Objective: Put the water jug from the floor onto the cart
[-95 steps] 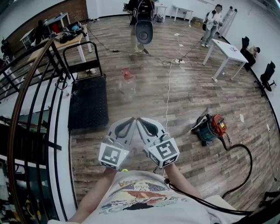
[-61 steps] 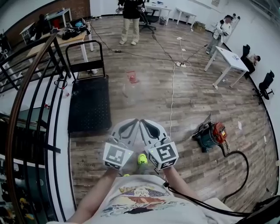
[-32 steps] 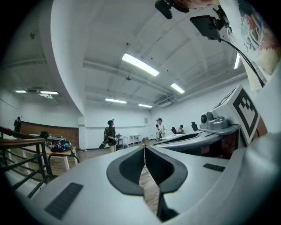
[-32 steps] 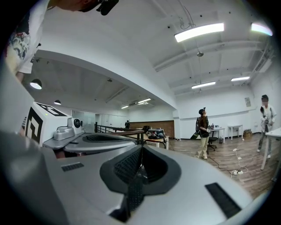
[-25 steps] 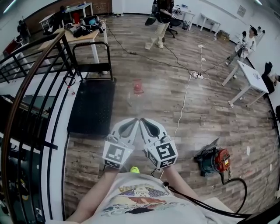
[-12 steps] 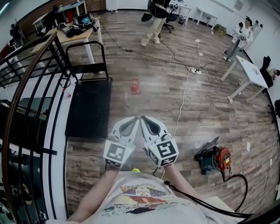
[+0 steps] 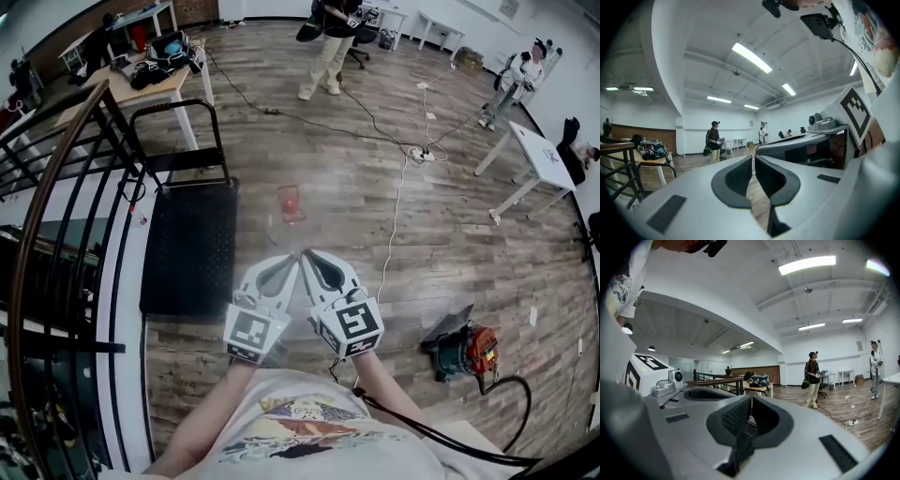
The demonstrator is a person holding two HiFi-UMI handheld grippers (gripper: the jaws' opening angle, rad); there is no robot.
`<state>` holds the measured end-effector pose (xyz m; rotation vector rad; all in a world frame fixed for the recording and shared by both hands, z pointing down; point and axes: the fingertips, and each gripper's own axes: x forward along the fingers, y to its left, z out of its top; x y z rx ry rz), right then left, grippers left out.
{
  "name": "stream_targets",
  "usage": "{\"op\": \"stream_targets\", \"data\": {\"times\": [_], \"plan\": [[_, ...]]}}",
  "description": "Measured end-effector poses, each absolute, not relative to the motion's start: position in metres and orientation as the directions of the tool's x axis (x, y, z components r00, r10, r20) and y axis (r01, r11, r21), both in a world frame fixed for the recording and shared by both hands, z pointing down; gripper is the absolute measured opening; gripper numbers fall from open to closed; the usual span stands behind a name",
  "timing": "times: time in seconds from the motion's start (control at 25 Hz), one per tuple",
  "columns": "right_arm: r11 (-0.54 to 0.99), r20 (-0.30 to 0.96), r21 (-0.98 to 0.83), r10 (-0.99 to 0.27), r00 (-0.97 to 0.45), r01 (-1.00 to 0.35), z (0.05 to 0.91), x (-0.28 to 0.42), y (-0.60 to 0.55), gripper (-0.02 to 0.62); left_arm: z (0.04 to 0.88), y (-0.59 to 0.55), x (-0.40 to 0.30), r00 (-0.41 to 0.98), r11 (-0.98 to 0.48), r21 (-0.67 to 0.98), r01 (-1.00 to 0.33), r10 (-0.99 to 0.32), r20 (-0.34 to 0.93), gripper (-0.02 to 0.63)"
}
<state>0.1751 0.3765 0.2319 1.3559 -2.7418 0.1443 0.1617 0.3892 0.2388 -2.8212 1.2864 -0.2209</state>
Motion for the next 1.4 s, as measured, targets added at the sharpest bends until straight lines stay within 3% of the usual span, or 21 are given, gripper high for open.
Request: {"op": "stream_targets", "data": {"times": [0.52,1.4], "plan": [[0.563,0.111,-0.020,-0.820,-0.562,-0.826,0.226,0.132,0.249,0.020,0.228,0.260,0.118,0.685,-0.690,-0.111,-0.715,-0.724,0.084,0.014],[0.594,0.188,0.002,-0.791,-0.583,-0.805,0.261,0.112,0.174,0.020,0.261,0.184,0.098,0.669,-0.675,-0.054,-0.736,-0.737,0.099,0.014]]}}
